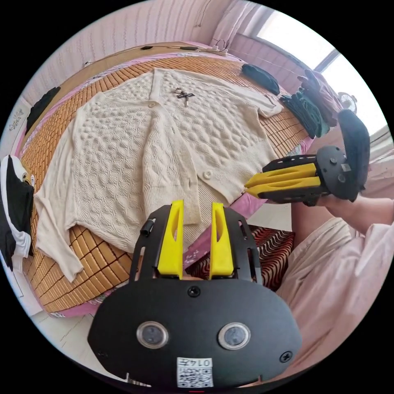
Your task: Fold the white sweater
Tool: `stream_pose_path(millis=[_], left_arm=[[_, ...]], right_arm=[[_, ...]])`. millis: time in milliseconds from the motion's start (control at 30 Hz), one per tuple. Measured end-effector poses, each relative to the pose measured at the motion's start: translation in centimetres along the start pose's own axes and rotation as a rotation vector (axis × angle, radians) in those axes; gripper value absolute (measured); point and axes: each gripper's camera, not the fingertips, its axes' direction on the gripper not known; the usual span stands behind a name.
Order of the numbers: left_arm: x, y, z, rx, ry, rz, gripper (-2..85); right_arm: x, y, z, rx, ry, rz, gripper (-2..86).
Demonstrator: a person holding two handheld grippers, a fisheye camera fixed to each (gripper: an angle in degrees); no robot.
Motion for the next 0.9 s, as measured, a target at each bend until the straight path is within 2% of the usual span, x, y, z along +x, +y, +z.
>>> stream_pose_path(millis=[100, 167, 300, 367, 467, 533, 633, 900], left_arm=[[0.3, -1.0, 1.5, -0.030, -0.057, 0.000, 6.4], [0.2, -1.3, 1.0, -0.069, -0.023, -0.005, 1.6], [0.8, 0.1, -2.2, 0.056, 0.053, -0.024, 0.2], [1.3, 0.9, -2.8, 0.088, 0.088, -0.042, 0.1], [2.8, 1.2, -2.3, 0.100, 0.110, 0.014, 0.3], [3.8, 1.3, -1.8, 0.095, 0.134, 0.056, 1.9], [5.5, 2.0, -1.3, 0.066, 0.116, 0.088, 5.2], [4.0, 7.4, -2.8, 0.051, -0.037, -0.066, 6.7]], right_arm=[[0.6, 0.3, -0.5, 0.044, -0.019, 0.067, 2.9], [2.2, 0.1, -1.1, 0.106, -0.130, 0.150, 4.1], [5.7, 0.8, -0.3, 0.172, -0.296, 0.347, 9.2], [8.5, 2.4, 1.5, 0.234, -0.550, 0.536, 12.5], [10.5, 4.4, 4.3, 0.261, -0.799, 0.713, 13.1], [10.7, 4.8, 5.2, 0.243, -0.820, 0.742, 11.4], [10.8, 5.1, 5.2, 0.214, -0.781, 0.738, 2.4], [10.0, 4.5, 3.3, 0.149, -0.574, 0.650, 0.2]])
